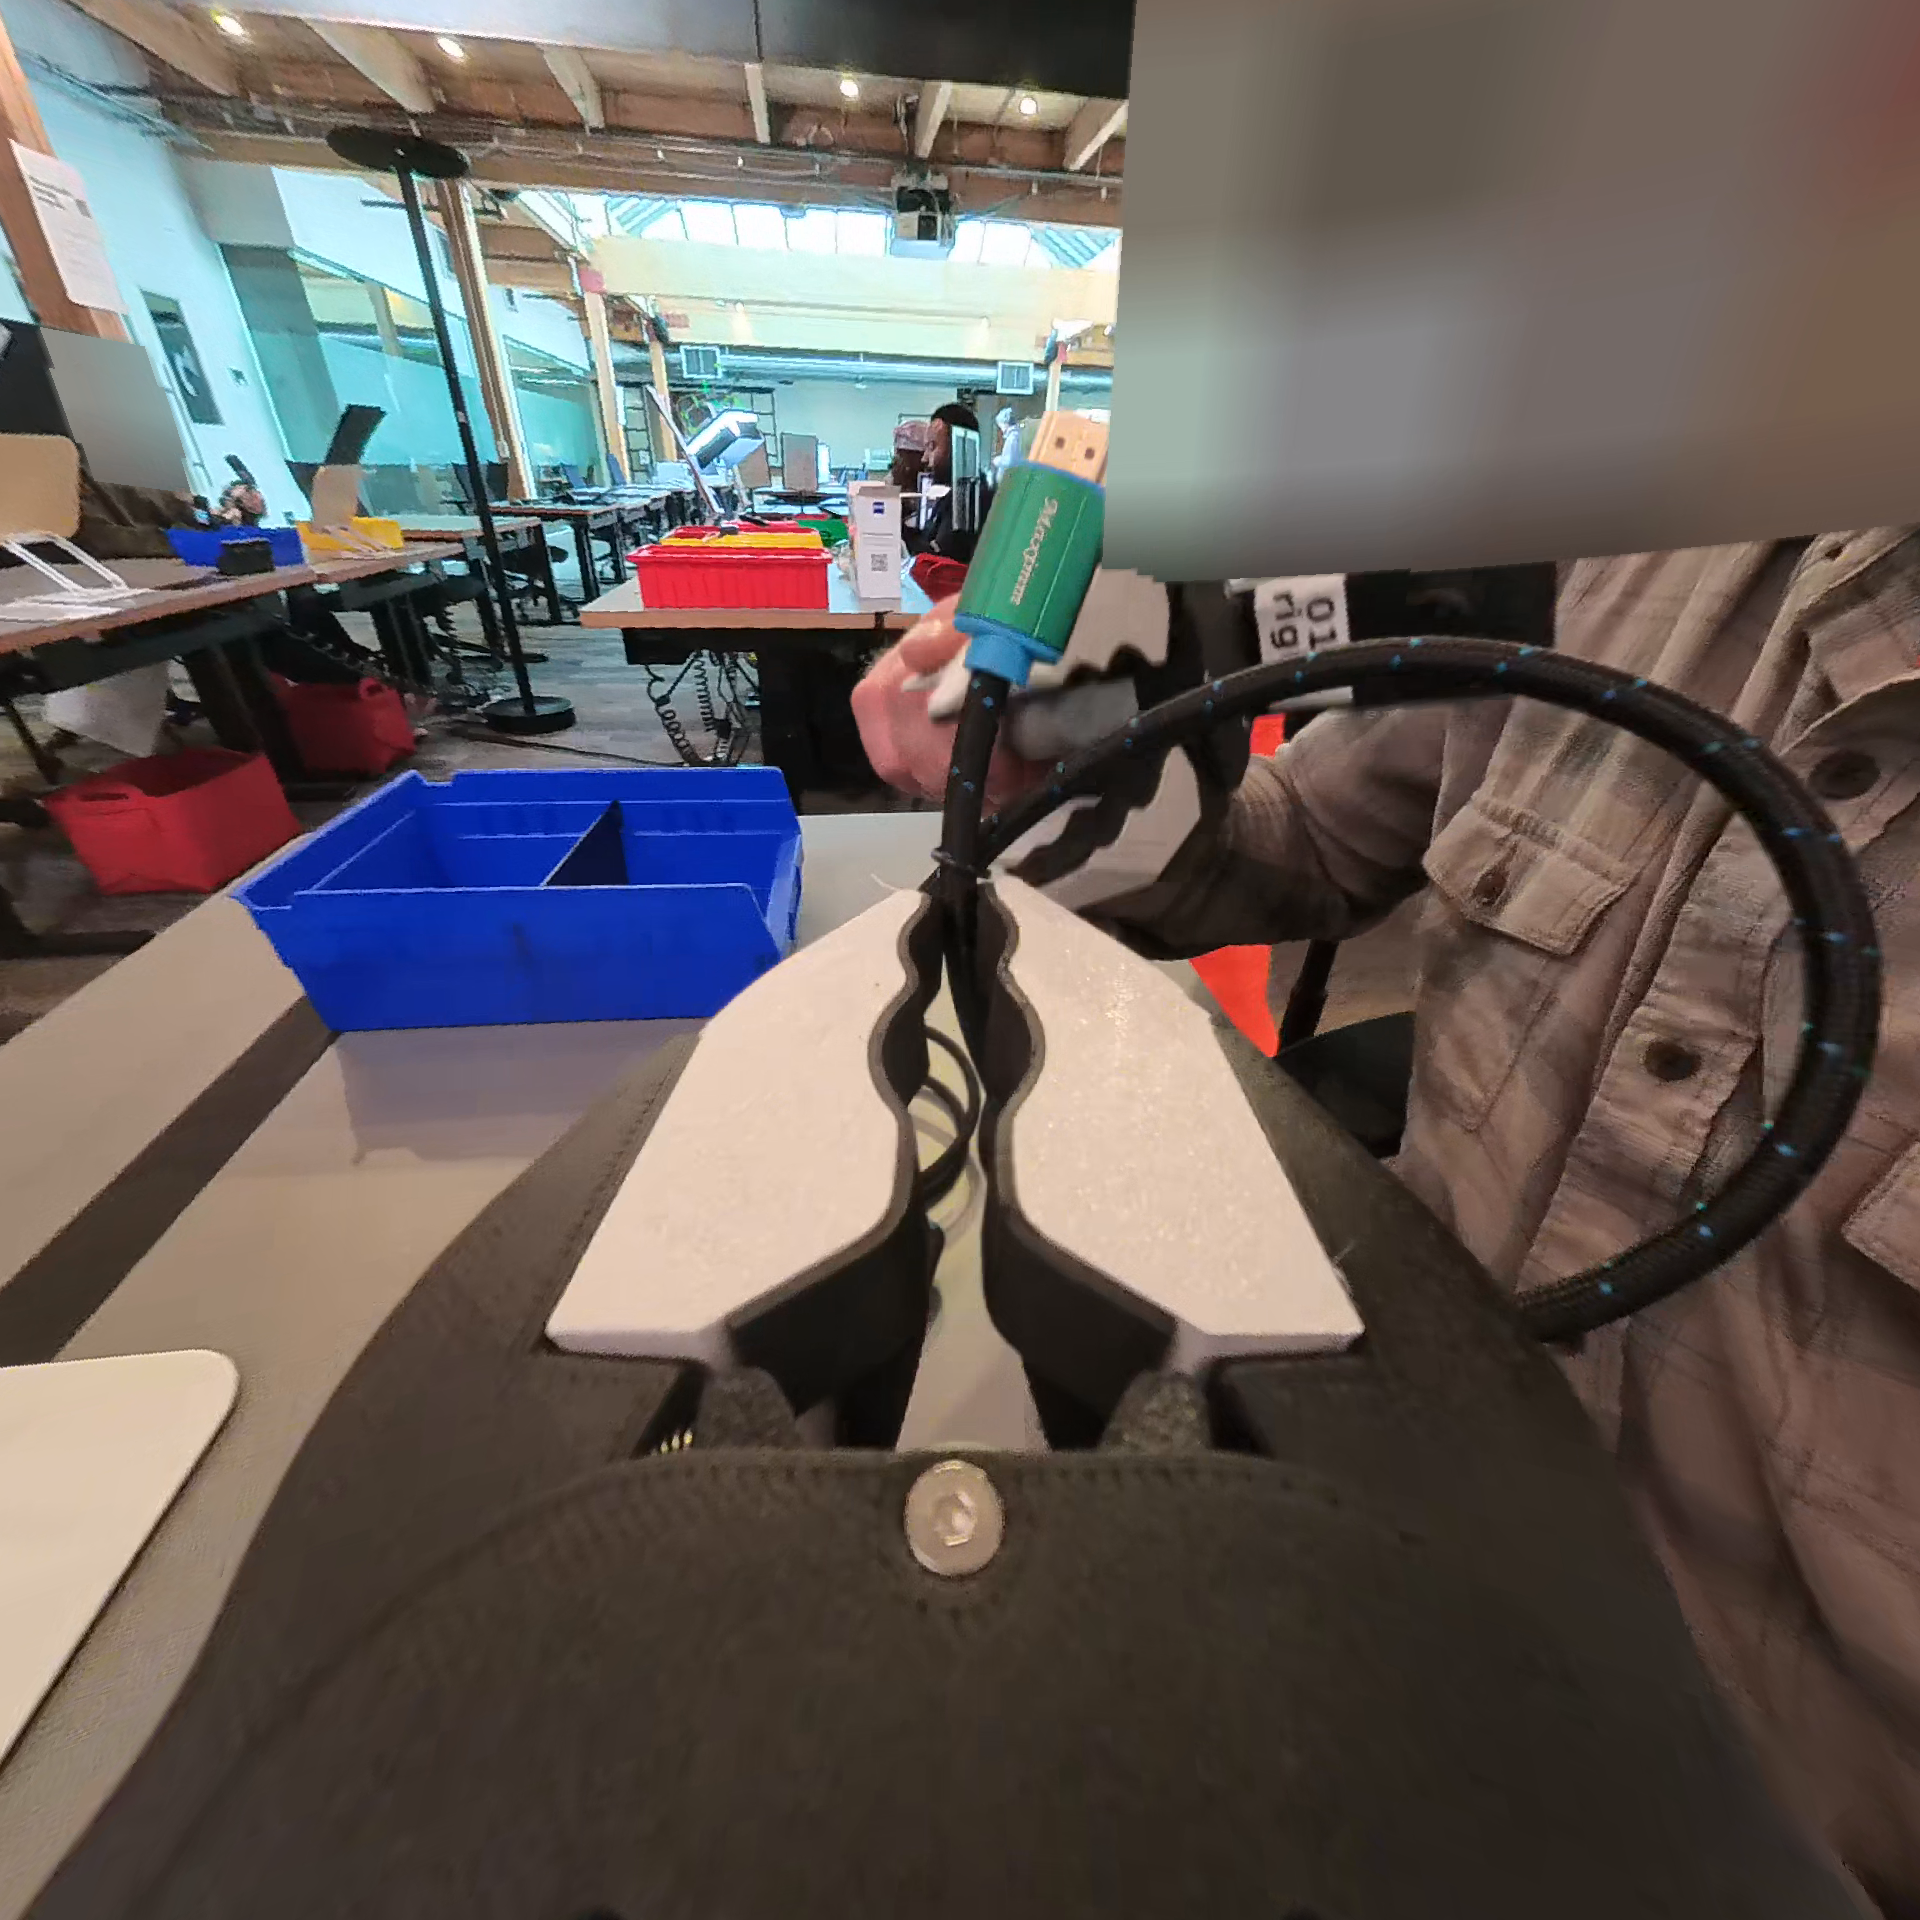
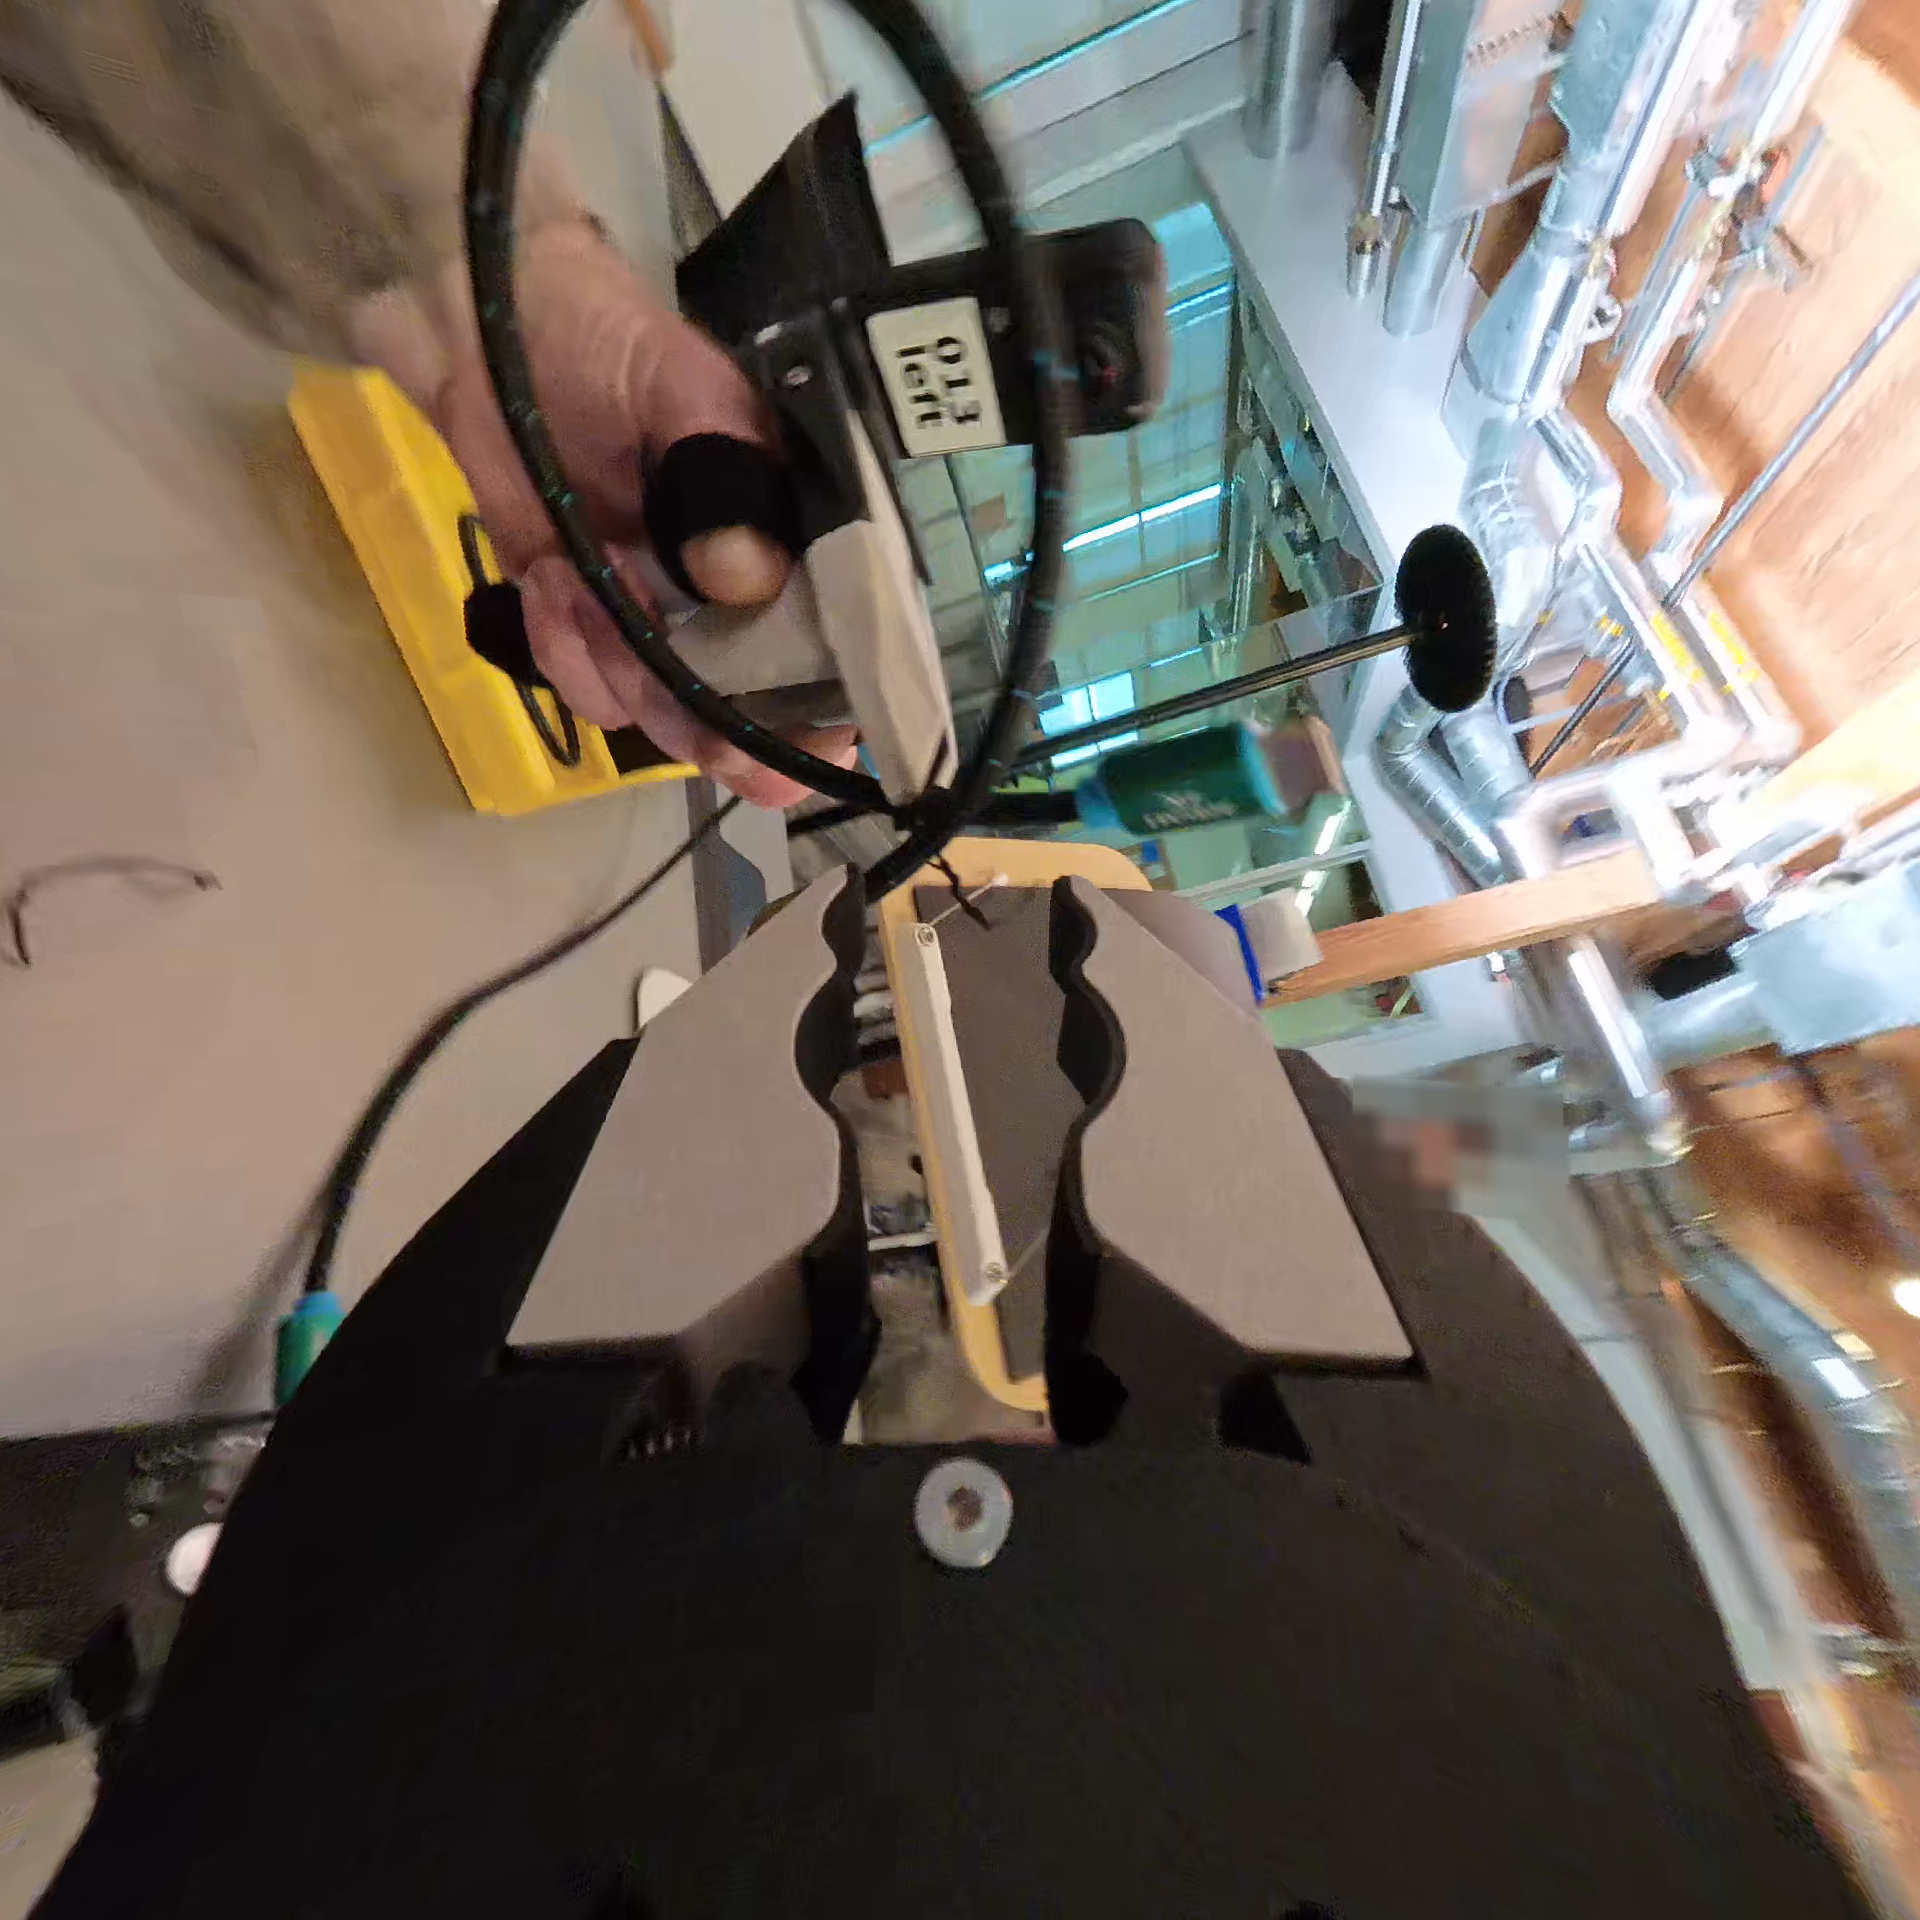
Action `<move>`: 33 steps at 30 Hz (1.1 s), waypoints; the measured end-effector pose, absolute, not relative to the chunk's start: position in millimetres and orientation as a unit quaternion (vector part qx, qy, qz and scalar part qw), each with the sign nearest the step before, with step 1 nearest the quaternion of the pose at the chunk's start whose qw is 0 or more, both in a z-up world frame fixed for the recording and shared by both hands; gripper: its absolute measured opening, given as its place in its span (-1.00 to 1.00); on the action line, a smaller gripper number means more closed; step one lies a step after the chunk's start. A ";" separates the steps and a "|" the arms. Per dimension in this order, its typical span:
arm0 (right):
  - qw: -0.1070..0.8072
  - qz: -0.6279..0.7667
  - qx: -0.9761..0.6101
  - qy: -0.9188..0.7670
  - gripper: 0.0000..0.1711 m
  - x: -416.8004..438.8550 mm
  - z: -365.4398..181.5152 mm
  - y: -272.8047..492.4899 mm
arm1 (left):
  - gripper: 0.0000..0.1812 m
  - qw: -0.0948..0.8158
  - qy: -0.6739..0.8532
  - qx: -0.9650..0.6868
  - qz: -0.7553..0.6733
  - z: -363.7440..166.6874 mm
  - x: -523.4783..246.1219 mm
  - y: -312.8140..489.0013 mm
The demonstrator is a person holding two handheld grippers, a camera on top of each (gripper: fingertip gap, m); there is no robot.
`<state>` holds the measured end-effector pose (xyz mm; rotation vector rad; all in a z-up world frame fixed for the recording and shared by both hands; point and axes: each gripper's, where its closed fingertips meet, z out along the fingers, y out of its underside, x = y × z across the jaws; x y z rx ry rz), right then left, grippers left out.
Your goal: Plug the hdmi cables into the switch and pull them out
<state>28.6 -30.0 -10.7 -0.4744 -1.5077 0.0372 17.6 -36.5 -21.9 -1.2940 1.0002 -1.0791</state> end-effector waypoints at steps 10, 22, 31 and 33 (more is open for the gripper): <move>0.694 -0.039 -0.220 -0.684 -0.97 17.2 -25.1 -22.2 | -0.93 0.546 0.390 -0.546 -0.502 -26.4 23.4 -36.0; 0.671 0.082 -0.285 -0.680 -1.00 21.3 -26.8 -21.7 | -0.73 0.597 0.397 -0.557 -0.419 -14.2 0.3 -28.8; 0.666 0.099 -0.281 -0.684 -1.00 11.9 -37.7 -31.9 | -0.56 0.586 0.483 -0.595 -0.263 -14.0 19.8 -29.0; 0.666 0.102 -0.276 -0.685 -1.00 10.2 -39.1 -35.9 | -0.59 0.562 0.502 -0.596 -0.278 -18.2 27.6 -33.6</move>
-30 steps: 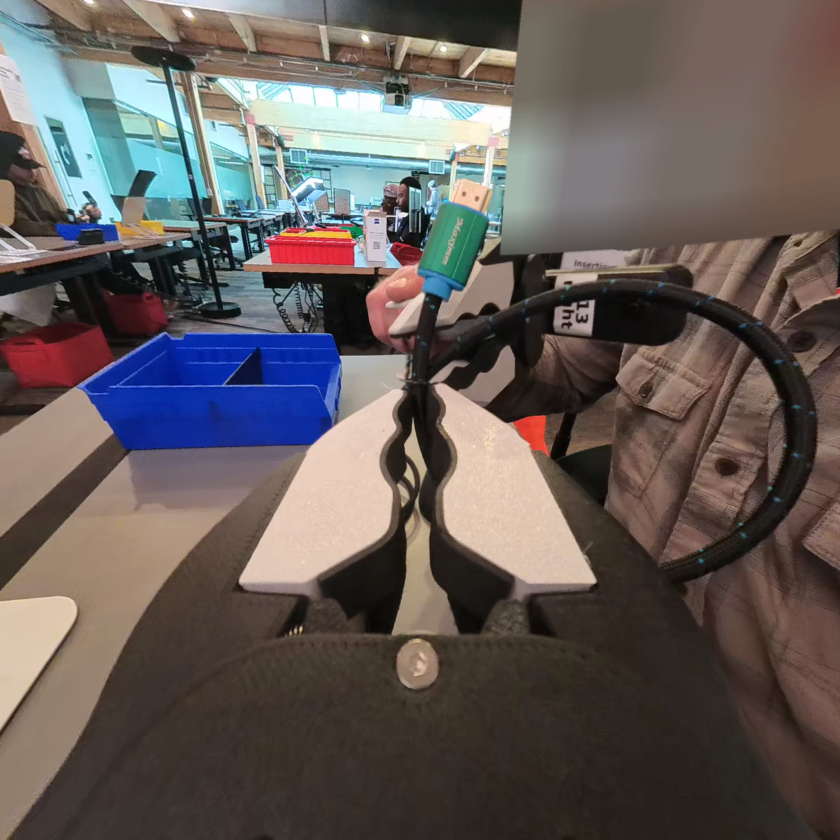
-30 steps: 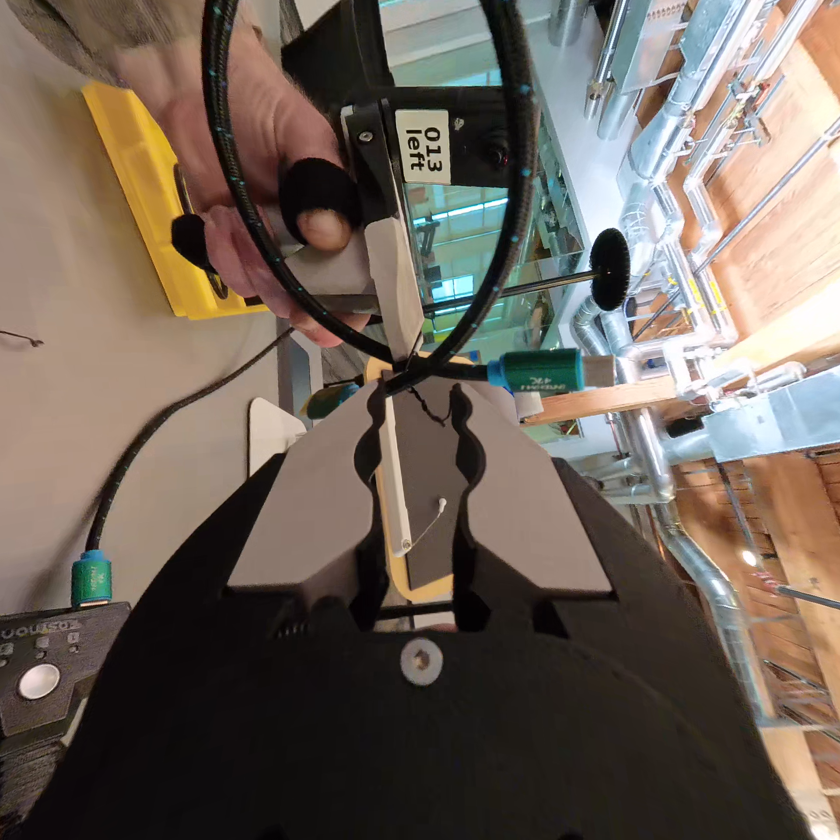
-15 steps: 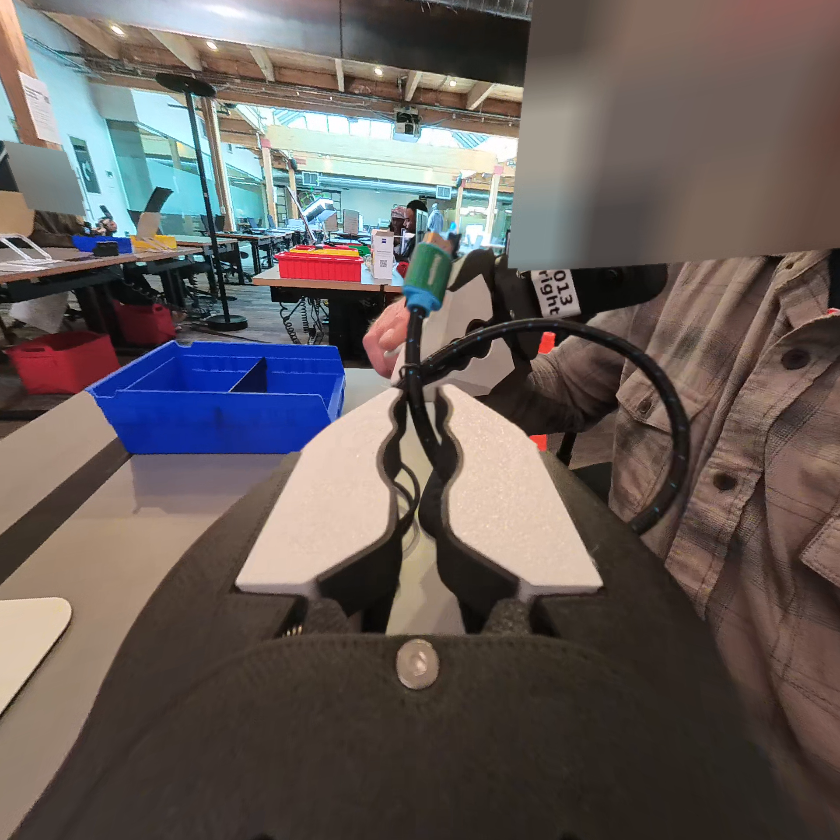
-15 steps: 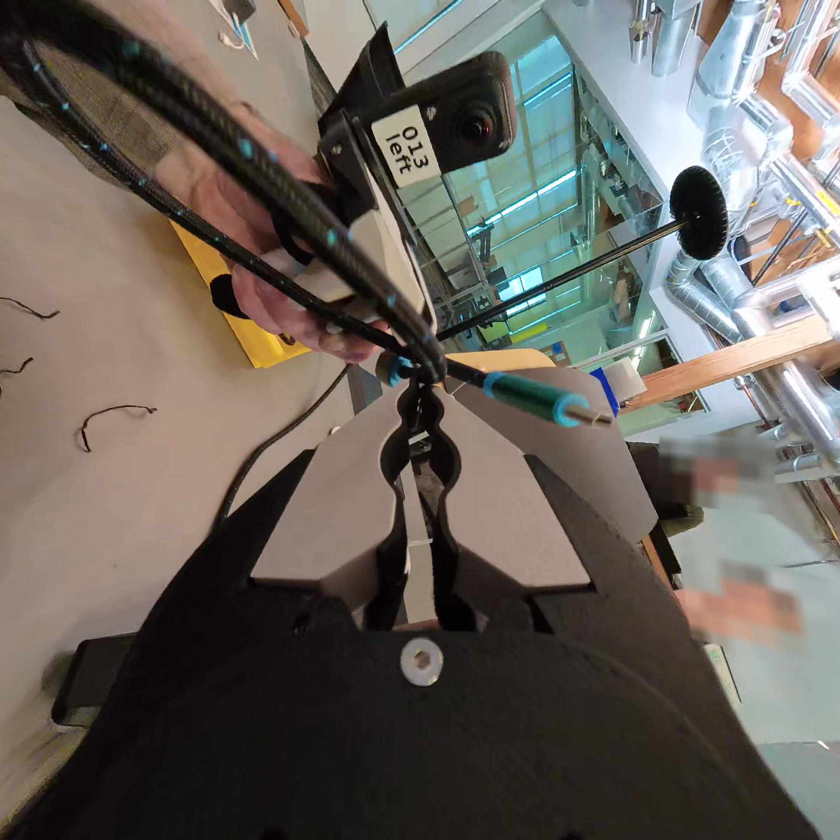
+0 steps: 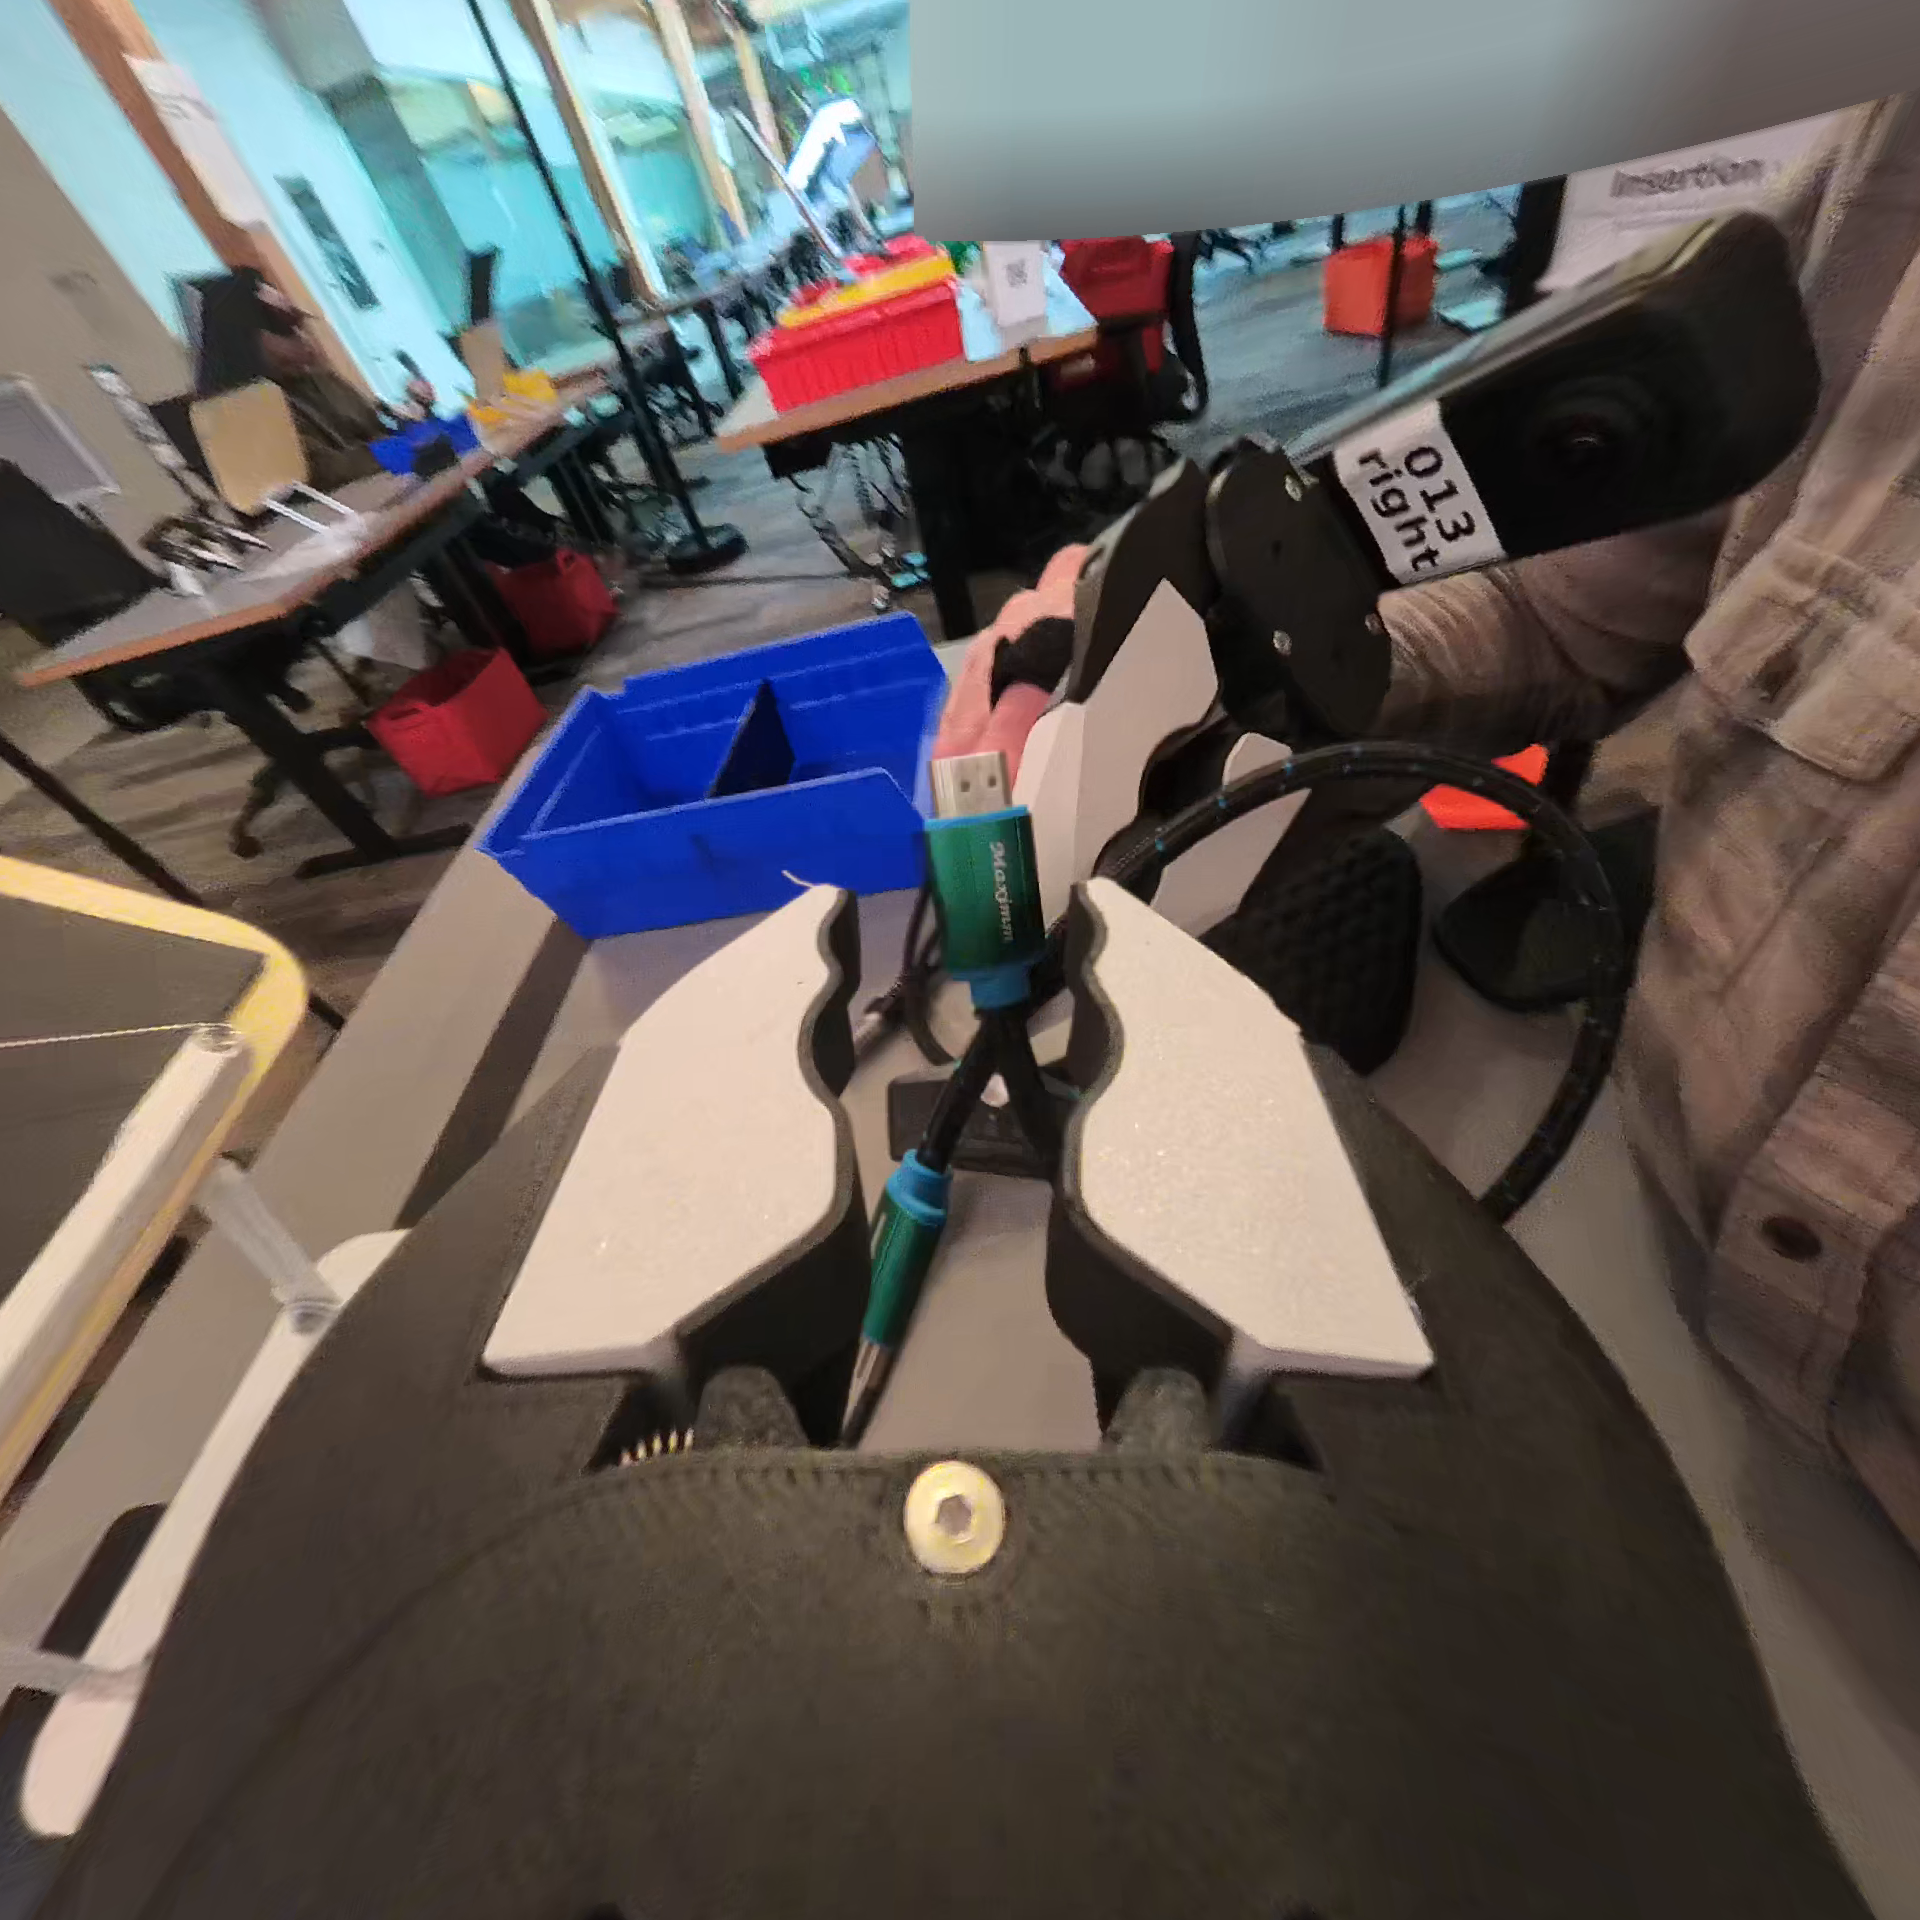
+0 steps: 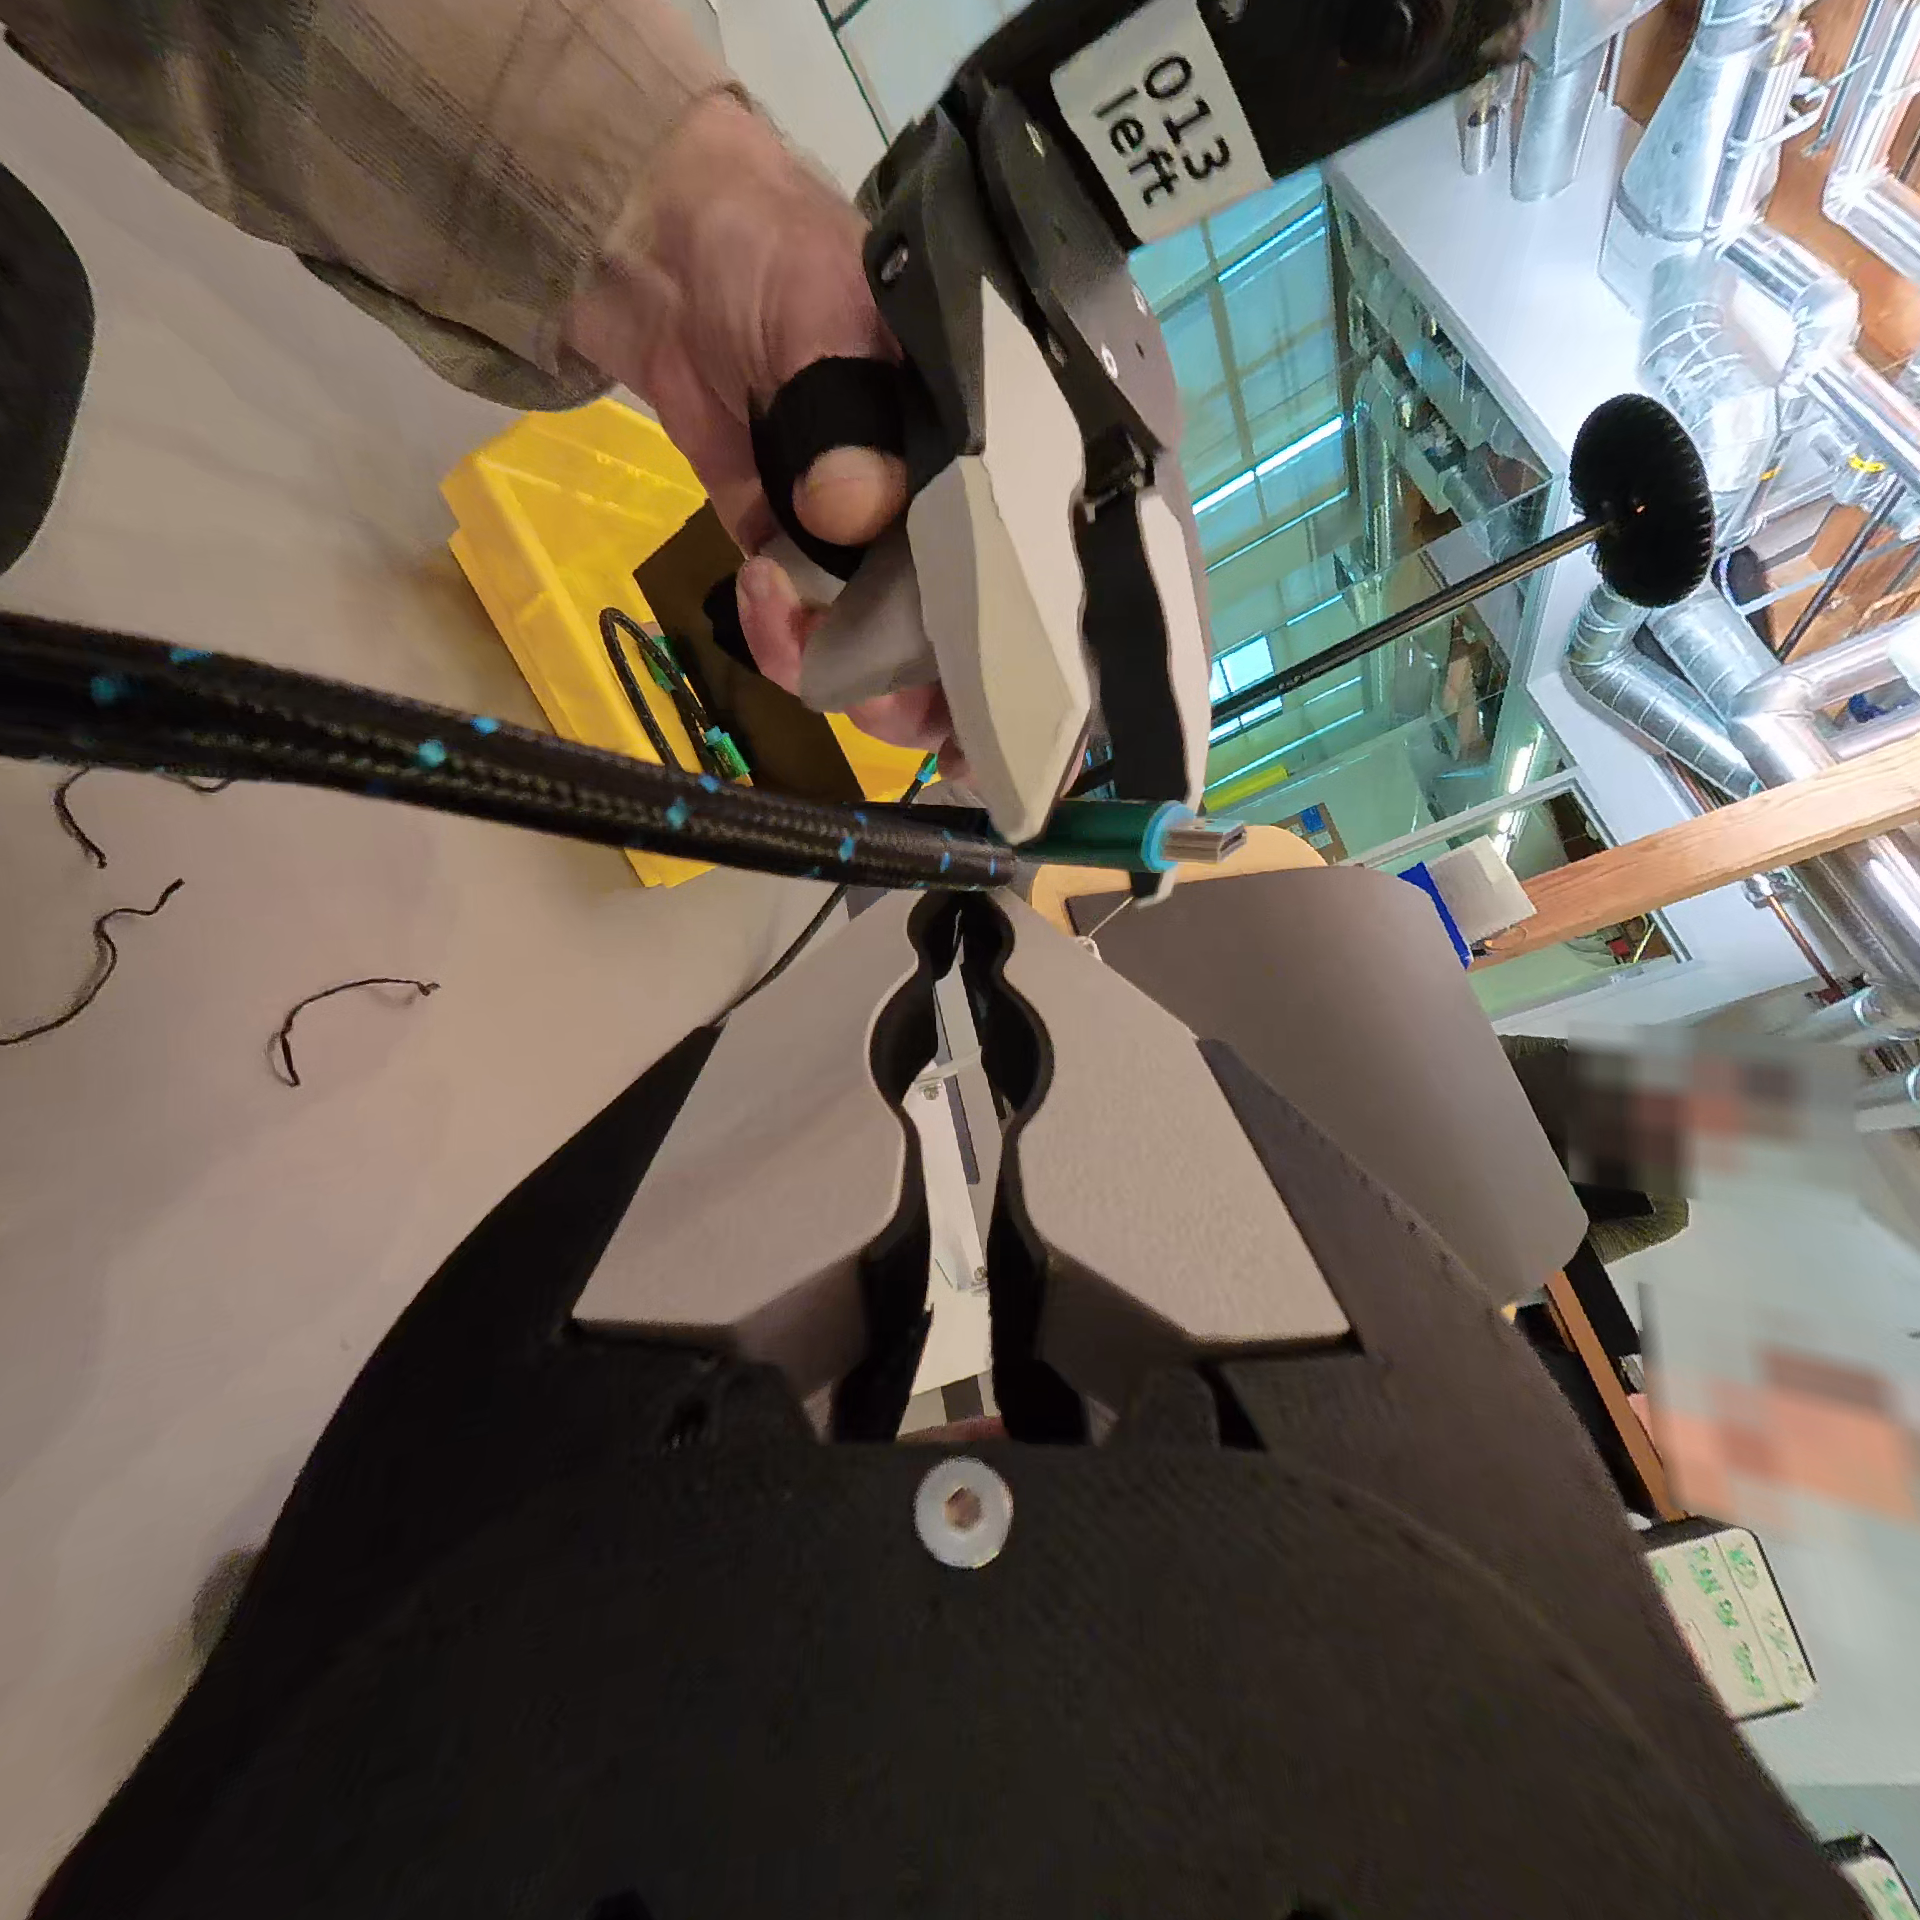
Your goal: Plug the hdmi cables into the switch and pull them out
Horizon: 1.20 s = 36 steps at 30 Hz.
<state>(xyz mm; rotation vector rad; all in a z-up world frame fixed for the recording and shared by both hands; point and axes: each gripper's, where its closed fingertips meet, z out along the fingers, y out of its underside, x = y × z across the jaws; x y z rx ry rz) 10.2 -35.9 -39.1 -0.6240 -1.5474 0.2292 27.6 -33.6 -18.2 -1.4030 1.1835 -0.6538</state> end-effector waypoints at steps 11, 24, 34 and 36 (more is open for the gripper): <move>0.648 0.087 -0.240 -0.718 -1.00 11.0 -46.4 -48.4 | -0.81 0.533 0.496 -0.581 -0.364 -8.8 45.4 -41.4; 0.584 0.134 -0.223 -0.769 -1.00 -4.2 -76.8 -79.1 | -0.82 0.636 0.428 -0.559 -0.317 48.7 24.1 -8.7; 0.585 0.210 -0.327 -0.711 -1.00 -8.5 -85.5 -78.5 | -0.84 0.675 0.392 -0.564 -0.269 59.4 3.5 25.1; 0.587 0.209 -0.348 -0.701 -0.80 -4.5 -83.4 -74.0 | -0.84 0.681 0.402 -0.555 -0.256 64.5 -4.5 22.2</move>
